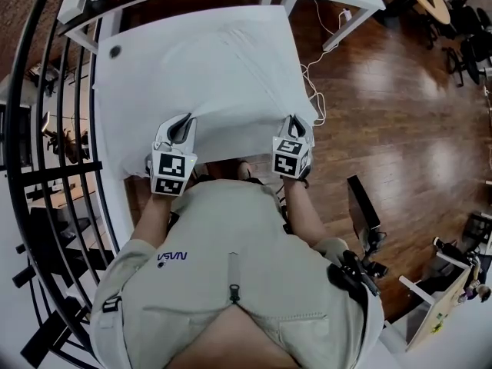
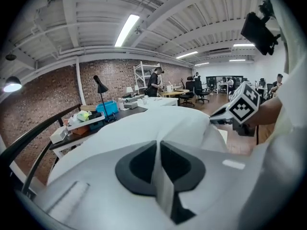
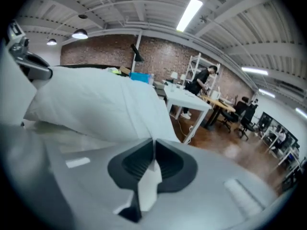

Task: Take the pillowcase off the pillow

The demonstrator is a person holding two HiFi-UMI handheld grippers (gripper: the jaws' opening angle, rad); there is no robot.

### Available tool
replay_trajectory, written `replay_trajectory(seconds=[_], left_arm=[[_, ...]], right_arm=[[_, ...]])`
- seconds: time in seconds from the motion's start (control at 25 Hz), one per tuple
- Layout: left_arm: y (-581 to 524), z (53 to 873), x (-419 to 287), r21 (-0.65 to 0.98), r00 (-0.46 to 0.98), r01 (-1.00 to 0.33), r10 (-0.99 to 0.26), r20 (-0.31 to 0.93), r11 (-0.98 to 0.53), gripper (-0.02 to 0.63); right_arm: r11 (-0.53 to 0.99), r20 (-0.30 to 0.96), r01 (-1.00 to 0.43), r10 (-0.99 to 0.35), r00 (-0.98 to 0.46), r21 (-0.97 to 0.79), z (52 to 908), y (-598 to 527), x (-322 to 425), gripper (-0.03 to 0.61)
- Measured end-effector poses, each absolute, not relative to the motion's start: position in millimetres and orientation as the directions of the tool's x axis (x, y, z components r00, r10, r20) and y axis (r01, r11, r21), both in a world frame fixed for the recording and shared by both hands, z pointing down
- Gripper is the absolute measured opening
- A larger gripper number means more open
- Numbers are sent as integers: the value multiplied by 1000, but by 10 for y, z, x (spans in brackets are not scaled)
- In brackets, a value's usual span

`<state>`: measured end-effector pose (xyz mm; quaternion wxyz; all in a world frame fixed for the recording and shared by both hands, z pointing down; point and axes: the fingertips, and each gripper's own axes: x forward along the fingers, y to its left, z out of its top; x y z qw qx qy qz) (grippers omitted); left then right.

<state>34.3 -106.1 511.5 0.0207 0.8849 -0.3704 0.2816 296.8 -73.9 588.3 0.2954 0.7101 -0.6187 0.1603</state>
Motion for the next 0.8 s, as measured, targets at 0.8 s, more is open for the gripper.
replay_trajectory(seconds=[0.8], left_arm=[[-1277, 4391, 707, -61, 788, -526, -514, 338, -848, 140]], right_arm=[[-57, 370, -993, -925, 91, 102, 5014, -710, 2884, 87]])
